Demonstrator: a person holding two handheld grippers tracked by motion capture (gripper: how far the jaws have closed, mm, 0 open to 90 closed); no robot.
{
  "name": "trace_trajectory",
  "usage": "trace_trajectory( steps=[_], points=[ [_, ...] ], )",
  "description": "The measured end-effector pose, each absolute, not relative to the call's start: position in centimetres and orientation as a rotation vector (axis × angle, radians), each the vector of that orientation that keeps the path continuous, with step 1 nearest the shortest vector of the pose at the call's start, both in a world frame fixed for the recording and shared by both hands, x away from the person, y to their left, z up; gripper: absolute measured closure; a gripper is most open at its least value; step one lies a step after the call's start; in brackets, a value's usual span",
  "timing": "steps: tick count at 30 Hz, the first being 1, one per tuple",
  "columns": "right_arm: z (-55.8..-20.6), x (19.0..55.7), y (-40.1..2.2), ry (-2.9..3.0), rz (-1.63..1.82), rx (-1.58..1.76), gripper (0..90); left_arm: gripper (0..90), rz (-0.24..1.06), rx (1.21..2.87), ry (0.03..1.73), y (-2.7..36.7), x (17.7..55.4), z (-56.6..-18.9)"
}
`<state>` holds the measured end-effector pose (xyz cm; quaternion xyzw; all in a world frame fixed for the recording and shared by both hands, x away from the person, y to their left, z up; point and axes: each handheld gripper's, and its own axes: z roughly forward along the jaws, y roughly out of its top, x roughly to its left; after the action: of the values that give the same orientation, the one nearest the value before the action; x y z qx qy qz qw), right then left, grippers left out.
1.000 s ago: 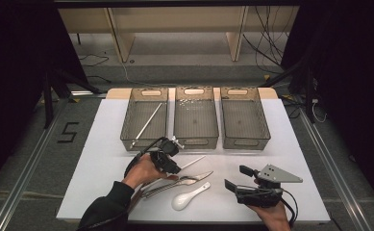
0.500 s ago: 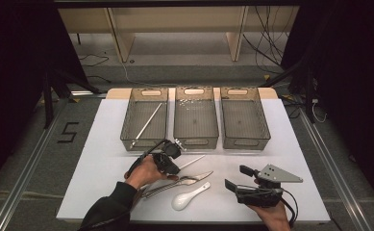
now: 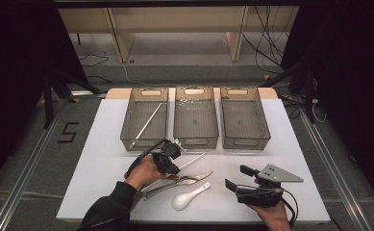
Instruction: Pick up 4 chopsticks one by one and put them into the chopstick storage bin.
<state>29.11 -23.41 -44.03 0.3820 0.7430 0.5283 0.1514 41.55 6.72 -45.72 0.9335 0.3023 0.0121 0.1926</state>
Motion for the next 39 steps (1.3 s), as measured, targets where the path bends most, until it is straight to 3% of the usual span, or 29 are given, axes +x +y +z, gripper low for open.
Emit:
trace_trajectory(
  steps=[39],
  points=[
    [-44.0, 29.1, -23.4, 2.131, 1.518, 1.097, 23.8, 84.8, 0.129, 2.335, 0.874, 12.4, 42.3, -38.9]
  ],
)
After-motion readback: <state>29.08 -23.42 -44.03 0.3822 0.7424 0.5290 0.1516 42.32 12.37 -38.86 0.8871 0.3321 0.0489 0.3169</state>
